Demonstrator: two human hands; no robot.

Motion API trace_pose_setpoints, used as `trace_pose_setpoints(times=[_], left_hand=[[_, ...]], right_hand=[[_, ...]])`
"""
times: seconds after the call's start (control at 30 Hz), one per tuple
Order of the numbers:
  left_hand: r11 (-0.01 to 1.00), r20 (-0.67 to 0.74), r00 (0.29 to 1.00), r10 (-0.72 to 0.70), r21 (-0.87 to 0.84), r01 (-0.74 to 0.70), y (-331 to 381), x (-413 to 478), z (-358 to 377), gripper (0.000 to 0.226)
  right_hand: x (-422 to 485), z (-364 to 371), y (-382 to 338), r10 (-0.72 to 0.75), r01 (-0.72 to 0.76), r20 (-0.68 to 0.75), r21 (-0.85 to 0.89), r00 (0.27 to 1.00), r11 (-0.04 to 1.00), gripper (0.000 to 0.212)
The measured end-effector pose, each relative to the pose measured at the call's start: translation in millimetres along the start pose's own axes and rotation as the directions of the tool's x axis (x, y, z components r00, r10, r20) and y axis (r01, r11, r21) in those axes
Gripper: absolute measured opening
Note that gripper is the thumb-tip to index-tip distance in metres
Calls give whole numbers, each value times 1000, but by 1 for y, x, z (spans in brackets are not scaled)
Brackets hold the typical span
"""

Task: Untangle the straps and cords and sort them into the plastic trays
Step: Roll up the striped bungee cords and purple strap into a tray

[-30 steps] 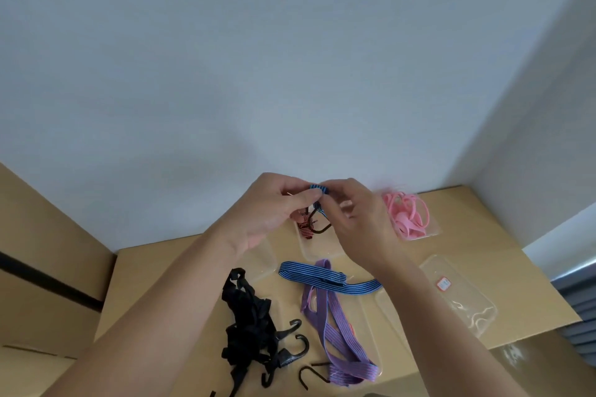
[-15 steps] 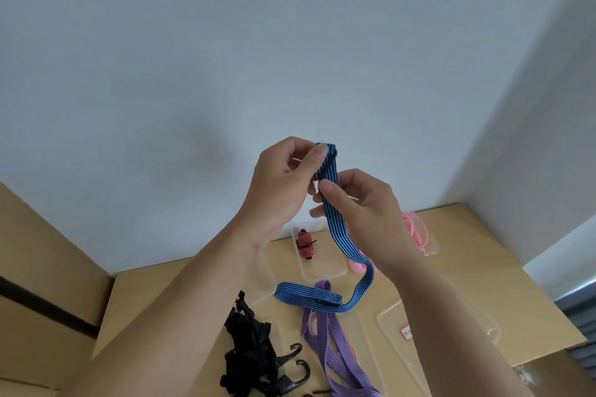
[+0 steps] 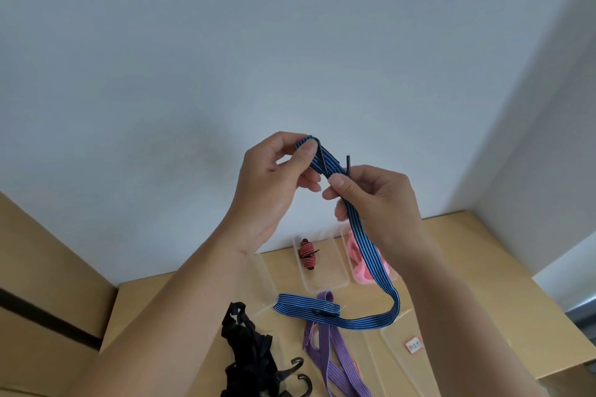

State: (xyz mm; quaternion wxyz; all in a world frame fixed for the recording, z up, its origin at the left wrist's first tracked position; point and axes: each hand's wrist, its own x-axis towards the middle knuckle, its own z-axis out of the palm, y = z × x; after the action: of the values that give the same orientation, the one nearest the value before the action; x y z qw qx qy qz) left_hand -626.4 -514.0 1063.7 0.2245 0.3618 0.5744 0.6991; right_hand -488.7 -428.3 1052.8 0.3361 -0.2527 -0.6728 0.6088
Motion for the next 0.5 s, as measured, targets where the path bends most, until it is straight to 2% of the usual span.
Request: trace_pose_setpoints(times=[0.13, 0.23, 0.33, 0.5], left_hand=[[998, 49, 998, -30, -60, 33, 4, 1, -2, 13], [998, 94, 996, -6, 58, 1, 9, 1, -6, 10], [971, 137, 990, 33, 231, -64, 13, 0, -12, 16], [949, 96, 991, 92, 293, -116, 12, 0, -16, 17]], right_hand=[[5, -3, -3, -29, 29, -3, -53, 1000, 998, 15], [7, -5, -5, -54, 56, 13, -150, 998, 987, 15], [9, -6, -9, -73, 77, 24, -227, 997, 971, 15], [12, -2, -12, -32, 19, -48, -242, 998, 970, 19]])
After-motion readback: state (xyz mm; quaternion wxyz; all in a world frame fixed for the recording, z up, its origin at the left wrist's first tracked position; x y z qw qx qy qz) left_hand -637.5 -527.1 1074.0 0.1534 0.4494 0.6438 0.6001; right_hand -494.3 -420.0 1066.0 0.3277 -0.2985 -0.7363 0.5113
